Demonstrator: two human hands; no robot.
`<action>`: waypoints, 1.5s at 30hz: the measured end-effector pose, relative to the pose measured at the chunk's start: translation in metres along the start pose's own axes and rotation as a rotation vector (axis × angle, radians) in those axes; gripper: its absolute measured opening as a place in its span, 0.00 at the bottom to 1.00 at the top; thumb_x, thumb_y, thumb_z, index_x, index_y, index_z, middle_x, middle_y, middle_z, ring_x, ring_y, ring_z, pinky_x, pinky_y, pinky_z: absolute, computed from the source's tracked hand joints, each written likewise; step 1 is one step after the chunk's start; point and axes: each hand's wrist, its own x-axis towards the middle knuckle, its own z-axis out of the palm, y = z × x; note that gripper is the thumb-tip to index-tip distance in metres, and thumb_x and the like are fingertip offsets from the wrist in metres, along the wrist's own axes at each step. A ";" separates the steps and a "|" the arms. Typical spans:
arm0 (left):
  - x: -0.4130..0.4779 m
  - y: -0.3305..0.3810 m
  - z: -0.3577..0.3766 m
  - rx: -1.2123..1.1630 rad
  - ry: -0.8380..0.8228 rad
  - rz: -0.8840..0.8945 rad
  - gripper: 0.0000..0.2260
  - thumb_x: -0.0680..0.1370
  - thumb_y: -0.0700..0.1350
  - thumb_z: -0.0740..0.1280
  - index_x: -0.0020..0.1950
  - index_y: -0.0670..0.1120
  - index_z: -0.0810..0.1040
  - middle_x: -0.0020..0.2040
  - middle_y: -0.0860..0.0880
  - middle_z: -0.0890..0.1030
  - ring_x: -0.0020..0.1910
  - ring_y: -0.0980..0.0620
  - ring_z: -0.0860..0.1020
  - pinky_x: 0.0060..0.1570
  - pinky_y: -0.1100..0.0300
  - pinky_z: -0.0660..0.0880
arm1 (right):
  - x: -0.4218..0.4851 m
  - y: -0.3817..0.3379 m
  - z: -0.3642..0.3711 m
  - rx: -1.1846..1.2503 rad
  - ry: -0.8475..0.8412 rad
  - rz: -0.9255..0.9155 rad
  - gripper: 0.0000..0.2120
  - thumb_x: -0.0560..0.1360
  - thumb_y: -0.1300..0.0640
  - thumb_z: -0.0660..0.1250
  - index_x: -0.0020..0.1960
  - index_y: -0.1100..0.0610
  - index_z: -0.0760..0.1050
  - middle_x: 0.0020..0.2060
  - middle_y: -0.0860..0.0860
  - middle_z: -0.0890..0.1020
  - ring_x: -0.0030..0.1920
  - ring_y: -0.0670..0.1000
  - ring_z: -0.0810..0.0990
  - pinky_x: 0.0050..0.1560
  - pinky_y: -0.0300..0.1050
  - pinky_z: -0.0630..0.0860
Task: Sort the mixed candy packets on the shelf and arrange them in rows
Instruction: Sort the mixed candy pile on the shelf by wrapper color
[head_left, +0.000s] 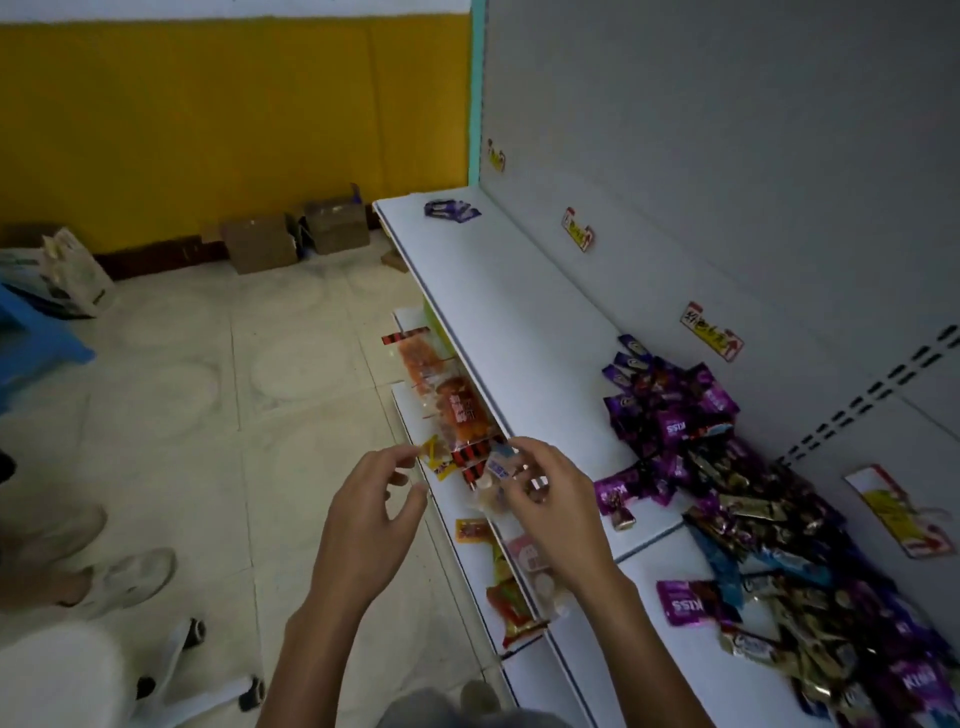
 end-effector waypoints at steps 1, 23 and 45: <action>0.013 -0.001 0.004 -0.010 -0.023 0.016 0.12 0.76 0.42 0.66 0.57 0.54 0.73 0.51 0.62 0.74 0.49 0.63 0.75 0.46 0.66 0.72 | 0.006 0.004 -0.002 -0.009 0.021 0.020 0.16 0.74 0.61 0.66 0.61 0.52 0.73 0.49 0.47 0.78 0.47 0.42 0.75 0.45 0.33 0.74; 0.143 0.010 0.187 -0.066 -1.076 0.662 0.17 0.71 0.47 0.72 0.59 0.52 0.77 0.50 0.57 0.72 0.49 0.57 0.72 0.48 0.70 0.69 | -0.020 0.080 -0.050 -0.108 0.804 0.844 0.14 0.73 0.64 0.67 0.58 0.56 0.75 0.45 0.50 0.79 0.41 0.46 0.76 0.34 0.29 0.67; 0.114 0.031 0.251 -0.029 -0.892 0.640 0.19 0.70 0.42 0.73 0.59 0.46 0.72 0.54 0.48 0.72 0.44 0.55 0.73 0.40 0.60 0.76 | -0.015 0.120 -0.062 -0.304 0.749 0.906 0.23 0.75 0.66 0.63 0.69 0.55 0.68 0.64 0.52 0.72 0.65 0.54 0.69 0.64 0.48 0.70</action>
